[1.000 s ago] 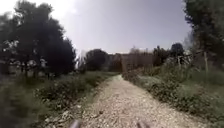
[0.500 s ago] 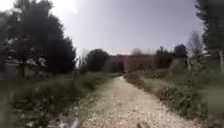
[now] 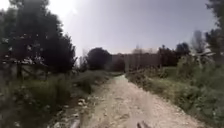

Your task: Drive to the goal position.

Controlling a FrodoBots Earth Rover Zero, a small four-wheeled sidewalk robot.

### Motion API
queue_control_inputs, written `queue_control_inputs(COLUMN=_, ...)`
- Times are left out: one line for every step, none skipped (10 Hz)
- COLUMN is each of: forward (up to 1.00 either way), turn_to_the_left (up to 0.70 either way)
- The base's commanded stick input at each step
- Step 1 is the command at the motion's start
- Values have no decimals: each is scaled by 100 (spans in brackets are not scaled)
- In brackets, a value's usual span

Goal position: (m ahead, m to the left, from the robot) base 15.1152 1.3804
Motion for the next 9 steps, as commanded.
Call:
queue_control_inputs(forward=100, turn_to_the_left=0)
queue_control_inputs(forward=100, turn_to_the_left=0)
queue_control_inputs(forward=100, turn_to_the_left=0)
queue_control_inputs(forward=100, turn_to_the_left=0)
queue_control_inputs(forward=100, turn_to_the_left=0)
queue_control_inputs(forward=100, turn_to_the_left=0)
queue_control_inputs(forward=100, turn_to_the_left=0)
queue_control_inputs(forward=100, turn_to_the_left=-15)
queue_control_inputs(forward=100, turn_to_the_left=-35)
